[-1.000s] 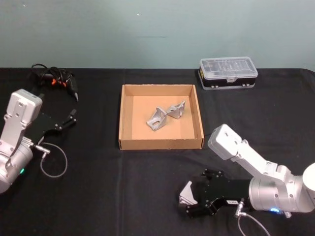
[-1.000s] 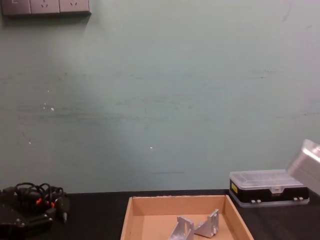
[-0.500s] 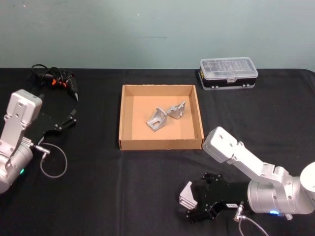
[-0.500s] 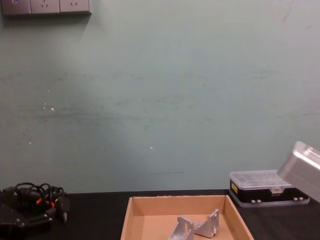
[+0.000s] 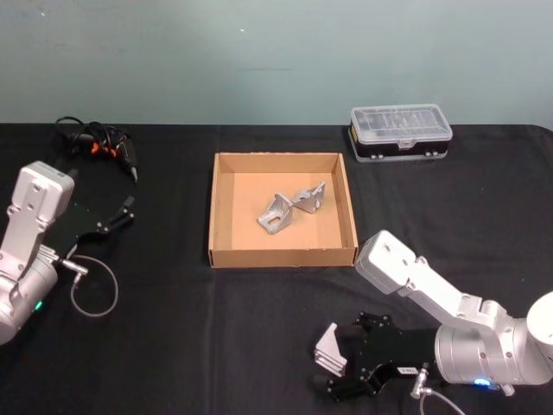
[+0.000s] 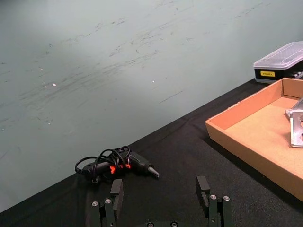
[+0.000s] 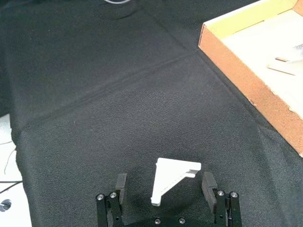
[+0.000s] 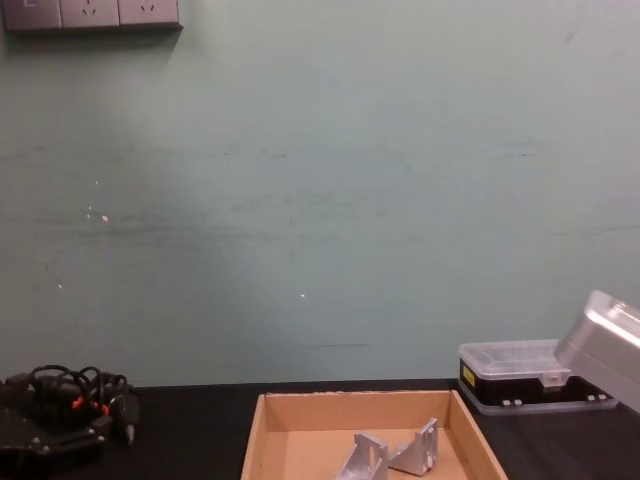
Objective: Use one hand to pick up the angle iron from the table and place it into the box.
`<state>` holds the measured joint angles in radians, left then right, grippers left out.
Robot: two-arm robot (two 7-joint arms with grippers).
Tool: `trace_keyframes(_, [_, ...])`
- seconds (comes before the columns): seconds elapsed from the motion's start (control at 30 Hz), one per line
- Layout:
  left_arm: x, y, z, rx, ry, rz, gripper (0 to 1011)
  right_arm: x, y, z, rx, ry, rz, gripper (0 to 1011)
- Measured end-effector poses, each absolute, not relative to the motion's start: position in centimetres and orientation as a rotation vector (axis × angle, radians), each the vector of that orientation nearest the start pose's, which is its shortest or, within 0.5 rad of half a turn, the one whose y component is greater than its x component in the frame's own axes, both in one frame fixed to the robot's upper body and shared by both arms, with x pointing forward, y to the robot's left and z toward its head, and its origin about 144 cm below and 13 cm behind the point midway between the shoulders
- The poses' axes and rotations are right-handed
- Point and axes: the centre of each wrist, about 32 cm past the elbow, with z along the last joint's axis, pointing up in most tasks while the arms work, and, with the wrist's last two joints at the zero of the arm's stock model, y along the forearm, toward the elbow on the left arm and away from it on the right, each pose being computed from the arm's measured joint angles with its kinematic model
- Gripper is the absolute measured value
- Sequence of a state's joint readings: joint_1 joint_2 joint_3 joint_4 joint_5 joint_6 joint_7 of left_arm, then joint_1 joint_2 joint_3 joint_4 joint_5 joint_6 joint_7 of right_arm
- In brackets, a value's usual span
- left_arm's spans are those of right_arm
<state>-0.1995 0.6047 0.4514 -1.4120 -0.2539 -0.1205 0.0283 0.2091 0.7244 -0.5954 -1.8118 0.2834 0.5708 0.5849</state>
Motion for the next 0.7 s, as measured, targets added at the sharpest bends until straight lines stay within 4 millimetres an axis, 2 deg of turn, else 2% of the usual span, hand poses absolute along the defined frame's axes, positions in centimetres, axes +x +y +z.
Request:
trace_keyframes(0.53, [48.86,30.97,113.98,0.304,-0.285,1.248,1011,45.07,-24.23,121.20,-0.709,0.118,-0.487,1002])
trace_keyframes(0.7, [48.86,30.97,113.98,0.304,-0.285,1.248,1011,45.06,-24.23,121.19,-0.709,0.117,-0.487,927])
